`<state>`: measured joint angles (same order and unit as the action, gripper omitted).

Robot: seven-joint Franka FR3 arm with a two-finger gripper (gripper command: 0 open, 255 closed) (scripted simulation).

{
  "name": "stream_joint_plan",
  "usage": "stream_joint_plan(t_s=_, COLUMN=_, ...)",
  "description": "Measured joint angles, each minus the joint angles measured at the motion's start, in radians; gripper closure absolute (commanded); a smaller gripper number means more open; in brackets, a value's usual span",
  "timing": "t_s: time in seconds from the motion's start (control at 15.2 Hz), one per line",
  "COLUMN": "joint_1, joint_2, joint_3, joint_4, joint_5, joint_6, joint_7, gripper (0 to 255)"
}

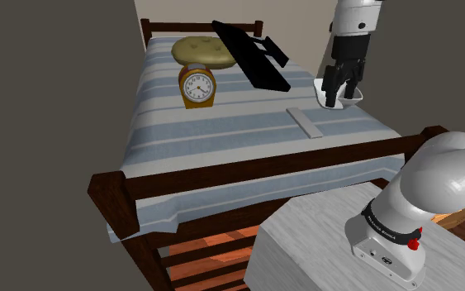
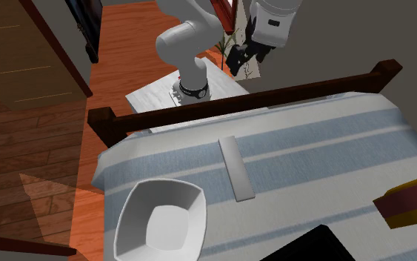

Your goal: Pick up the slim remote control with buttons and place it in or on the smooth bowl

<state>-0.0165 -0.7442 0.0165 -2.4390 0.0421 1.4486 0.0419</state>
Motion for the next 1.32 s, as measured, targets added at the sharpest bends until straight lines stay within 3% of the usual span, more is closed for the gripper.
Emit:
stream_joint_plan(t_s=0.26, joint_1=-0.015, joint_2=0.021, joint_3=-0.013, joint_4=-0.037, joint_5=-0.017, joint_6=0.080, joint_7=-0.004, gripper=0)
stream_joint_plan(t_s=0.79, joint_1=-0.080, joint_2=0.171, joint_3=-0.074, joint_4=-0.123, joint_5=-0.078, joint_6=0.413, joint_7=-0.024, gripper=0)
stream_joint_plan(t_s=1.32, joint_1=-0.137, joint_2=0.393, joint_3=-0.143, joint_4=-0.114, joint_5=-0.115, joint_6=0.729, joint_7=-0.045, gripper=0)
